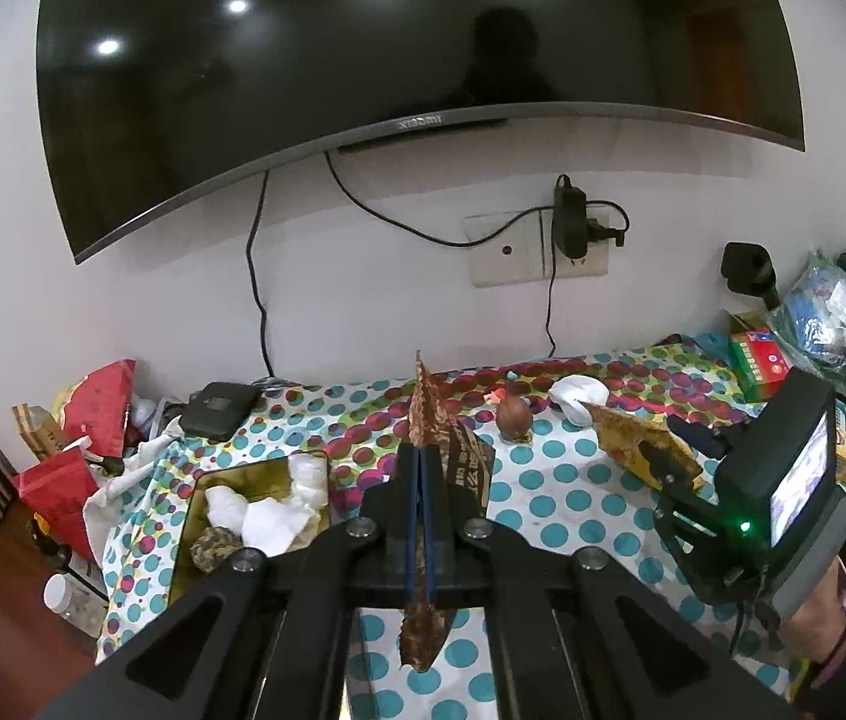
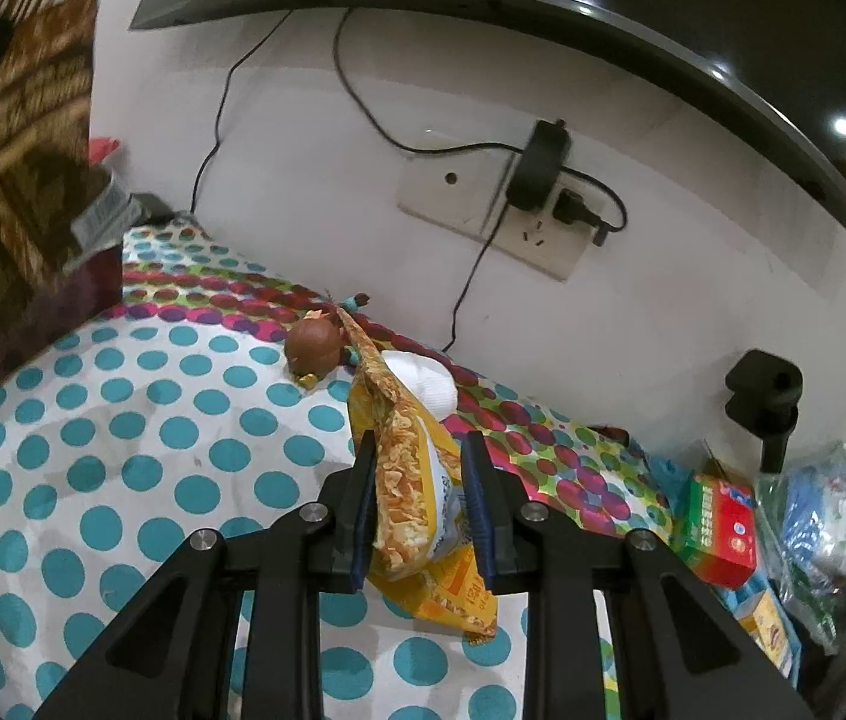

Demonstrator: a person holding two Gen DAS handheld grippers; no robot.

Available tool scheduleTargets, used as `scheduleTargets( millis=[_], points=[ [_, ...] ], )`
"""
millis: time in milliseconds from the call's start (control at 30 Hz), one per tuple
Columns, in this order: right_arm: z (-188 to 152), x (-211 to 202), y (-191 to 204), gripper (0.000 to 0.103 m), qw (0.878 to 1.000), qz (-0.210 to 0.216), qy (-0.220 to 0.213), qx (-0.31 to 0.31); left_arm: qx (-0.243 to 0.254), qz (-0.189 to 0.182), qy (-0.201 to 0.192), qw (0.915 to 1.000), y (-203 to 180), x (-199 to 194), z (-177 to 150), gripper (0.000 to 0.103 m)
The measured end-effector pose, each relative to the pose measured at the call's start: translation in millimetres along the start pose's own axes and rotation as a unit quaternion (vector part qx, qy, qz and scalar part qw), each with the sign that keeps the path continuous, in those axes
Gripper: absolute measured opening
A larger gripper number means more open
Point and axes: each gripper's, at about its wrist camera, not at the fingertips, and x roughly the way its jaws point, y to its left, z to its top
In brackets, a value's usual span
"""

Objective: Organize objects
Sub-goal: 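Carry the brown chocolate bag over the gold tray with the left tool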

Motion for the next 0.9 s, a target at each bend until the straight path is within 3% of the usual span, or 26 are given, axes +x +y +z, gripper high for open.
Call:
scheduleTargets(
  millis=[300,600,900],
  points=[
    [-0.7,3.1,12.5,0.024,1.000,-0.002,0.006,-0.030,-0.033,0.019,-0.003,0.9993,42.5,-18.3,3.1,0.001],
    [-0.6,4.8,18.8,0.024,0.999,-0.006,0.012,-0.045,-0.054,0.064,-0.008,0.9965,95.8,-31.8,11.3,0.001],
    [0.1,6.8,25.5,0.024,0.998,-0.012,0.017,-0.062,-0.093,0.048,0.024,0.9942,125.6,-13.7,5.7,0.001]
  ],
)
